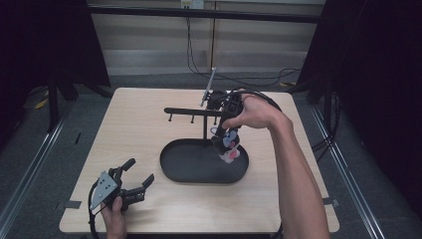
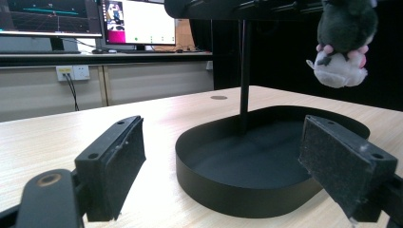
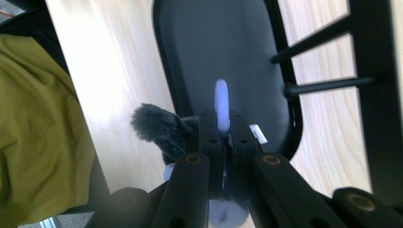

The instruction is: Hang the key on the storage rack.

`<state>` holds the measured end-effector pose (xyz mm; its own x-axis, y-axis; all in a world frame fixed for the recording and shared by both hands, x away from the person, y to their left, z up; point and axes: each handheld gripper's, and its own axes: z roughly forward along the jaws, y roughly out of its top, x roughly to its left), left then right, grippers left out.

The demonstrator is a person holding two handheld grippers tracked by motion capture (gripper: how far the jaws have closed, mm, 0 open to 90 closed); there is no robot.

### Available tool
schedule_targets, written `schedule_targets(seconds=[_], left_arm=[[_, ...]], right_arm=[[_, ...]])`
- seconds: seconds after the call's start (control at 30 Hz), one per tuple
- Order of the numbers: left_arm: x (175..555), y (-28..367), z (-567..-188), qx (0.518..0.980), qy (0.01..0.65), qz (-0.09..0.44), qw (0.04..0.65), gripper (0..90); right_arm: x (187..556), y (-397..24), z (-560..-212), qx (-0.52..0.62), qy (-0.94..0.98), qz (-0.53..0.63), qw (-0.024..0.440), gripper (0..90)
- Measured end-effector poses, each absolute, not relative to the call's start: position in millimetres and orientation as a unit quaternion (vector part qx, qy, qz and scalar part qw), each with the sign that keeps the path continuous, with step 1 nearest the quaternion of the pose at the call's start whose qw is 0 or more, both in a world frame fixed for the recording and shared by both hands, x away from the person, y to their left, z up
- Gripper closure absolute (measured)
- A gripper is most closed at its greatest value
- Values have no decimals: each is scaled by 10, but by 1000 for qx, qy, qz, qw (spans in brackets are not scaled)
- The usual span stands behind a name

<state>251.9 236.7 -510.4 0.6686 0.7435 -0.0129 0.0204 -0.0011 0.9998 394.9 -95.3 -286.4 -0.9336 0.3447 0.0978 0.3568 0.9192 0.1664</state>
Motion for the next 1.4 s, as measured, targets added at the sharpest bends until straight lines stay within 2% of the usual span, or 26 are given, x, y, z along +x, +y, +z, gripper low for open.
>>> schedule_targets(seconds=[0.8, 1.4], left_arm=[[2520, 2366, -5106, 647, 293, 283, 644, 152], [2520, 2372, -5105, 651, 290, 282, 643, 151]], right_arm=[[4316, -967, -3029, -199, -977, -62, 40, 874], [4474, -958, -3093, -210, -975, -67, 15, 869]])
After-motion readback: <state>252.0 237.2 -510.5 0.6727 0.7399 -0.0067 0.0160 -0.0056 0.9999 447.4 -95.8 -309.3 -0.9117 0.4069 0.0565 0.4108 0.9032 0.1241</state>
